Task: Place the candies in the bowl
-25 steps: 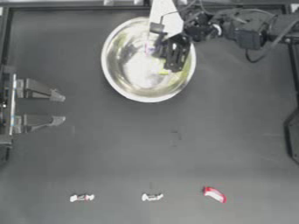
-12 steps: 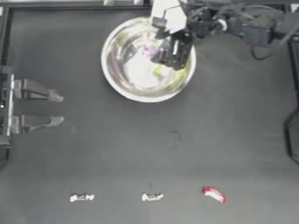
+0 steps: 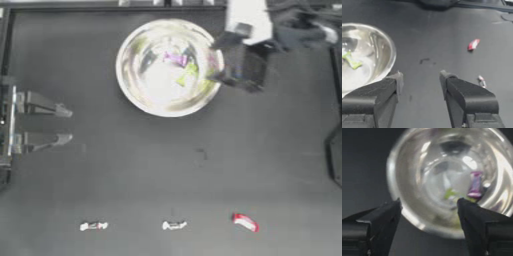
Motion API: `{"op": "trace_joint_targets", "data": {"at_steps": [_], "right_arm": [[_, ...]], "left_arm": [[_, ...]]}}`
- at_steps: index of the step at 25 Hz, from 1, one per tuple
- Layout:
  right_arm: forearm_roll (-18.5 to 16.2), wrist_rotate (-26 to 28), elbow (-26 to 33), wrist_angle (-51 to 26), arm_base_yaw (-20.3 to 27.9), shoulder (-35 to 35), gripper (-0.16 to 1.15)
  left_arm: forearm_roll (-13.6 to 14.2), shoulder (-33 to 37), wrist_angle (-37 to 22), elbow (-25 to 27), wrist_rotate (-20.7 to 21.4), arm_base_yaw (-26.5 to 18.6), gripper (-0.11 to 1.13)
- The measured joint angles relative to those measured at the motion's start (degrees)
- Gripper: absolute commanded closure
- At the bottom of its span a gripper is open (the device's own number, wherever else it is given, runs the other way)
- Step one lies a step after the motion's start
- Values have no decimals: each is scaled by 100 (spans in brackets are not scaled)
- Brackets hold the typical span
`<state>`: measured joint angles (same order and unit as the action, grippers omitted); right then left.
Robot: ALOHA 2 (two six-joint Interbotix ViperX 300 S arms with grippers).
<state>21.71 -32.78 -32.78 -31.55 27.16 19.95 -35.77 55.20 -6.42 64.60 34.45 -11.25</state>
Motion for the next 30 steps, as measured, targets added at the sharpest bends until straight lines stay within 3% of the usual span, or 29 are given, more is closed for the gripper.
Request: {"op": "trace_joint_targets", "data": {"at_steps": [15, 22, 30], "right_arm": [[677, -9, -2171, 1160, -1011, 2848, 3], [949, 18, -2602, 1406, -1195, 3349, 3], [1160, 9, -2813, 1503, -1204, 3674, 3]], "left_arm": [[35, 0, -149, -9, 9, 0, 17], [149, 0, -536, -79, 9, 0, 17], [308, -457, -1740, -659, -141, 18, 17]]}}
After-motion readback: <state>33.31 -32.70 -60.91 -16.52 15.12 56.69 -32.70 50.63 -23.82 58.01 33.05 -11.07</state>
